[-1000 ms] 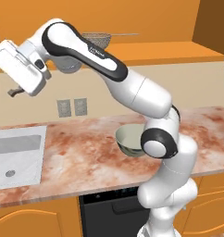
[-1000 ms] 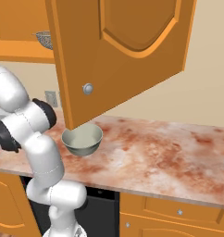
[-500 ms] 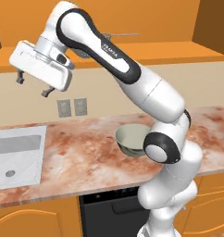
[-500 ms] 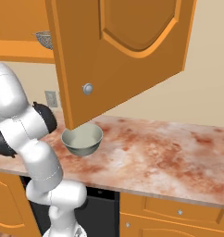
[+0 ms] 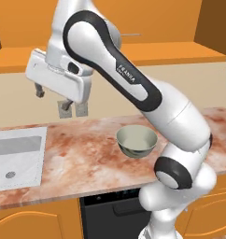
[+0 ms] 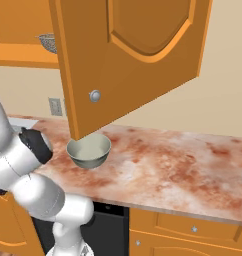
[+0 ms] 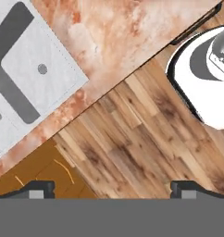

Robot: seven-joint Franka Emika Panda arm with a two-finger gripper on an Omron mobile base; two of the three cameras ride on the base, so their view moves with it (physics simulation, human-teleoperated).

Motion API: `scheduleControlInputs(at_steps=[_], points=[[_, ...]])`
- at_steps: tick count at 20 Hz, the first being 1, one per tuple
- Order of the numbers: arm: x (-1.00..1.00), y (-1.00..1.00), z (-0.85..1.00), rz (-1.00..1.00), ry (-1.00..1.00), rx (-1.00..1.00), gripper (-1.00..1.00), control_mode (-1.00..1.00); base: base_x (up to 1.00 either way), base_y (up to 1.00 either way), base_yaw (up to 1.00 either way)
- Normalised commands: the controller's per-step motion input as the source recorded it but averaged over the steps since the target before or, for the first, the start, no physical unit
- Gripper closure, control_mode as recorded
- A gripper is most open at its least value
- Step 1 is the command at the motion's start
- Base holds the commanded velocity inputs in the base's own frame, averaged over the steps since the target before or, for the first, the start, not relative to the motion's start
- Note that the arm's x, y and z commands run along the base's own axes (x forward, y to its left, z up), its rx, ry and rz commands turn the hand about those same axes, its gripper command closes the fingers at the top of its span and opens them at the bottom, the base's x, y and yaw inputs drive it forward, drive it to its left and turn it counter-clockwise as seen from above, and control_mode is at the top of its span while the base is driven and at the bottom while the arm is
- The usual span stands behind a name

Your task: Open the cabinet and setup a tea strainer by placing it in the bowl upright.

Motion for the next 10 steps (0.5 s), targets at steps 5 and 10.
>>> scheduleControlInputs(at_steps=[5, 10], points=[[-0.02, -0.79, -0.32, -0.17, -0.03, -0.11, -1.00, -1.00, 0.00, 0.00, 0.00], [-0.08, -0.43, -0.21, -0.04, -0.24, -0.20, -1.00, -1.00, 0.00, 0.00, 0.00]])
